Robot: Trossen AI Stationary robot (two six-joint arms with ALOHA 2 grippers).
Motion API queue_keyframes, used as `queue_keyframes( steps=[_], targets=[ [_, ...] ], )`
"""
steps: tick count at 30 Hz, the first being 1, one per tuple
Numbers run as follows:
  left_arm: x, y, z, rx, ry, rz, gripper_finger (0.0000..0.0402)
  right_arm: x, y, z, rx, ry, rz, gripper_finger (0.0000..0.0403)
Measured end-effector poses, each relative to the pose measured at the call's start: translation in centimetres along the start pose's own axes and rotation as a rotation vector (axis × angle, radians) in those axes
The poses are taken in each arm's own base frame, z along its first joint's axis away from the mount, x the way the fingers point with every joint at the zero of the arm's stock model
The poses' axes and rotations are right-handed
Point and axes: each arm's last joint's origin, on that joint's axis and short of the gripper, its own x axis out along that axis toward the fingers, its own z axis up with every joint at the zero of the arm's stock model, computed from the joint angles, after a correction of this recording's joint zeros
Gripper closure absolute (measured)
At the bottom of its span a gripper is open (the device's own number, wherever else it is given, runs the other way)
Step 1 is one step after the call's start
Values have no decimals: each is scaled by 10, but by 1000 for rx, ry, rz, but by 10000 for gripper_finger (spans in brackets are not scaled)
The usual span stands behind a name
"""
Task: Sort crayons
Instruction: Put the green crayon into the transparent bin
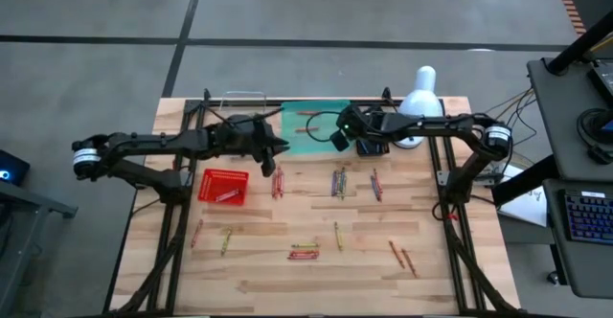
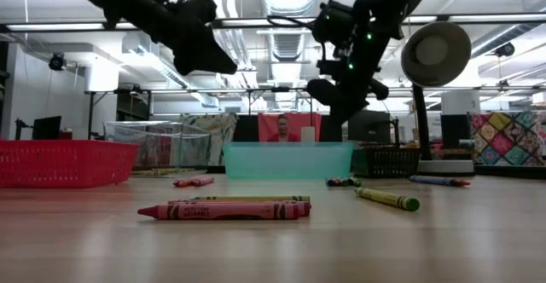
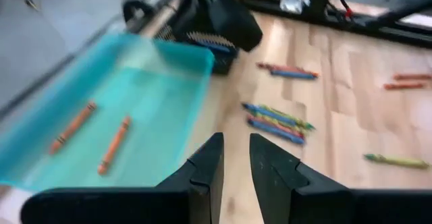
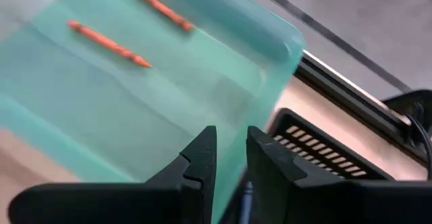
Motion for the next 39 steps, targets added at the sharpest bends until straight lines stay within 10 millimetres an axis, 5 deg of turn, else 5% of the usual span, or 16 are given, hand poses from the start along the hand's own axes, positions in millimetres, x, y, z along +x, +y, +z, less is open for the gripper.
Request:
queue_keyframes(
  steps=[10, 19, 39],
  targets=[
    [-17, -23, 5, -222, 294, -7, 347, -21, 21, 12, -117, -66, 65, 330],
    [-36, -56, -19, -390, 594, 33, 347, -29, 30, 14, -194, -94, 89, 330],
    [-58, -138, -70, -574, 888, 143, 344, -35, 41, 8, -223, -99, 116, 330]
  ],
)
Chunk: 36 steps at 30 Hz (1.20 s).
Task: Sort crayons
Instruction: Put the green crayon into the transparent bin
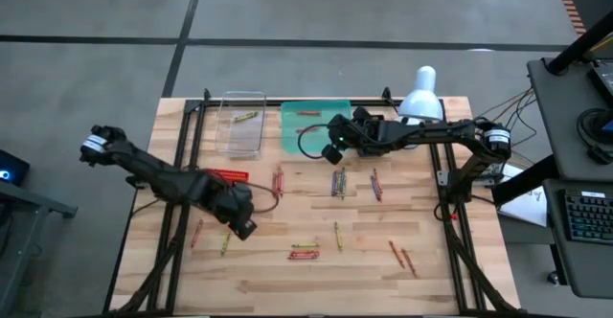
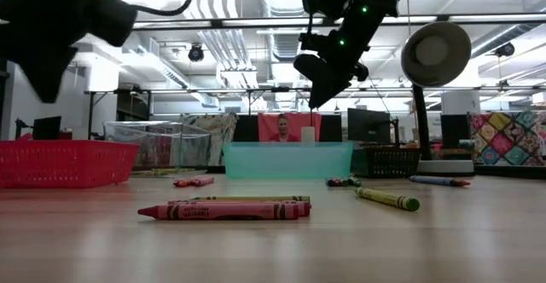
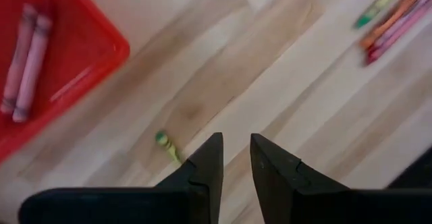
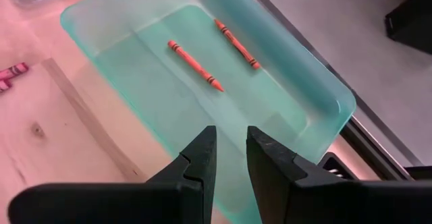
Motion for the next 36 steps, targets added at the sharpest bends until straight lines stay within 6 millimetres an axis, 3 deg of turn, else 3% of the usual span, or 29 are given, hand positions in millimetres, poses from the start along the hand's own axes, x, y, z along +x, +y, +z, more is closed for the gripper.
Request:
queue_keyframes(
  steps=[15, 25, 36],
  targets=[
    [25, -5, -28, -17, 57, 148, 249, -3, 6, -1, -9, -5, 12, 330],
    [55, 5, -48, -102, 69, 291, 249, -6, 12, -3, -25, -7, 26, 330],
    [76, 2, -49, -79, 76, 348, 249, -6, 11, -3, -26, -8, 26, 330]
  ],
)
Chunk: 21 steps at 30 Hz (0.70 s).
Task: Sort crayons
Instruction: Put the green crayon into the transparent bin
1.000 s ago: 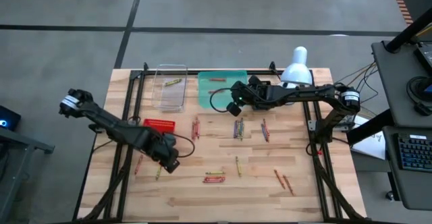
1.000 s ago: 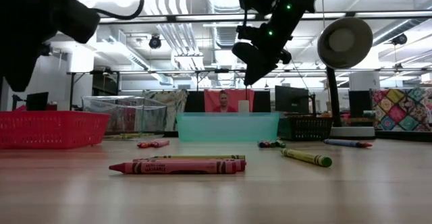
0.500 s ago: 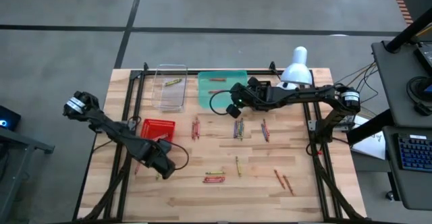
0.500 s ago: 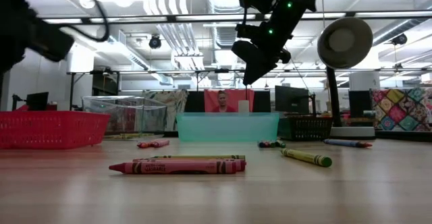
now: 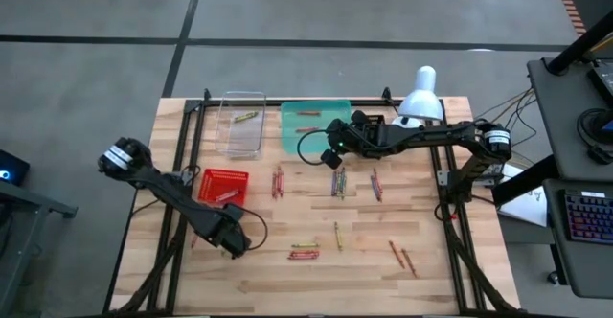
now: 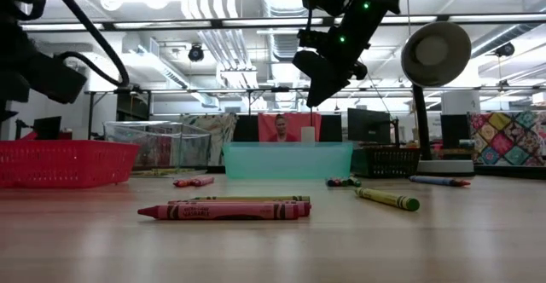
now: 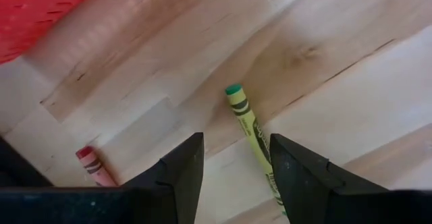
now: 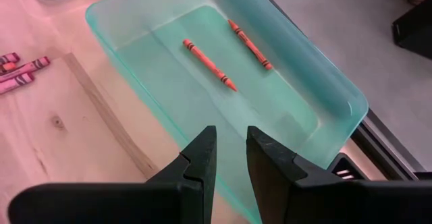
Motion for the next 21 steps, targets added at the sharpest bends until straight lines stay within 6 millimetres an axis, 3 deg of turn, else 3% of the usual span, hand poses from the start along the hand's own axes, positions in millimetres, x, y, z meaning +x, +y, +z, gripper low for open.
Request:
queue_keyframes(
  steps=[11, 21],
  targets=[
    [14, -4, 1, 1, -11, -25, 259, 0, 0, 0, -1, 0, 0, 330],
    [14, -3, 1, 1, -12, -54, 370, 0, 0, 0, -1, 0, 0, 330]
  ],
)
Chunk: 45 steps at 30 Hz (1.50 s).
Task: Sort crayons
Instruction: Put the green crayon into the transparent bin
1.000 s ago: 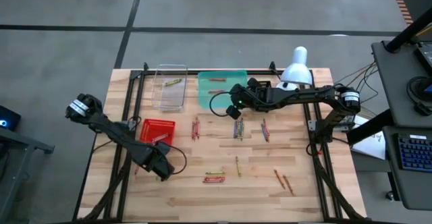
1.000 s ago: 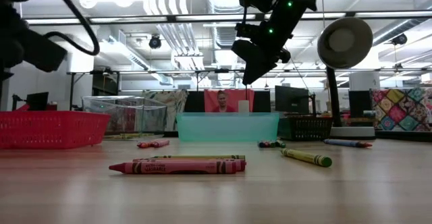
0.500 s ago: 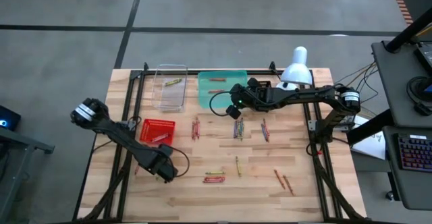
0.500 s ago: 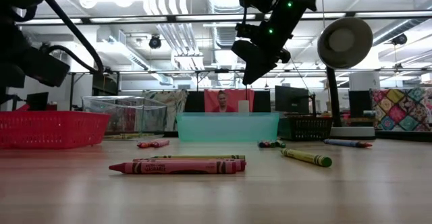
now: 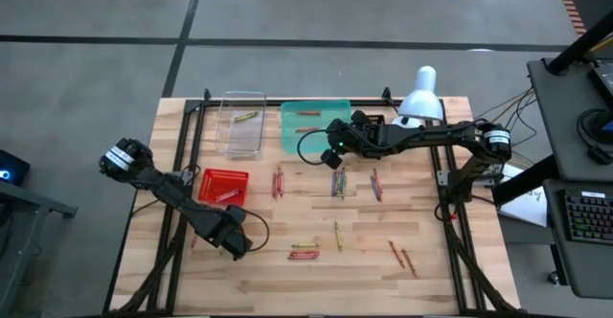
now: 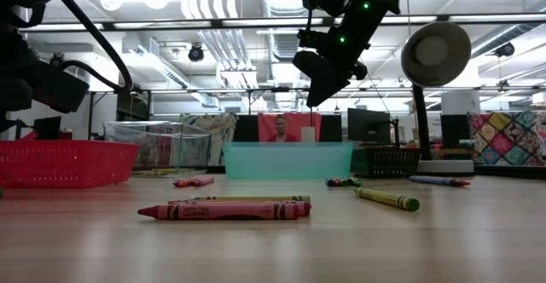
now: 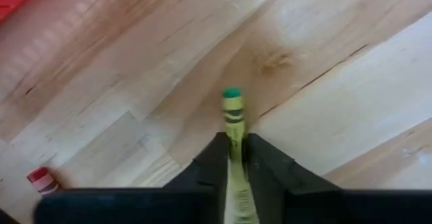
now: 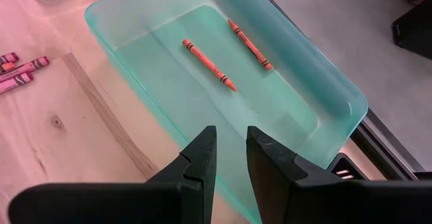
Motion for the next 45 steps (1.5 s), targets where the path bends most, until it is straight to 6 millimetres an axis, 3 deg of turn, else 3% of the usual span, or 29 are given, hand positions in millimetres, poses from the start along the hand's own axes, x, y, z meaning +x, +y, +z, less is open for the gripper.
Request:
queue_keyframes(
  steps=[3, 6, 14, 24, 36, 45],
  targets=[
    [-2, 1, 0, 0, 5, -10, 395, 0, 0, 0, 0, 0, 0, 330],
    [-7, 1, 0, 10, 14, -23, 393, 0, 0, 0, 0, 1, -1, 330],
    [-45, -2, 3, 91, 5, -139, 399, 0, 0, 0, -1, 1, 0, 330],
    [-81, 6, 28, 160, -44, -130, 399, 0, 0, 0, 0, 2, 0, 330],
    [-129, 21, 91, 279, -300, -4, 399, 2, 0, -4, -4, 13, -3, 330],
    [-162, 56, 155, 351, -447, 165, 400, 2, 0, -4, -6, 13, -2, 330]
  ],
)
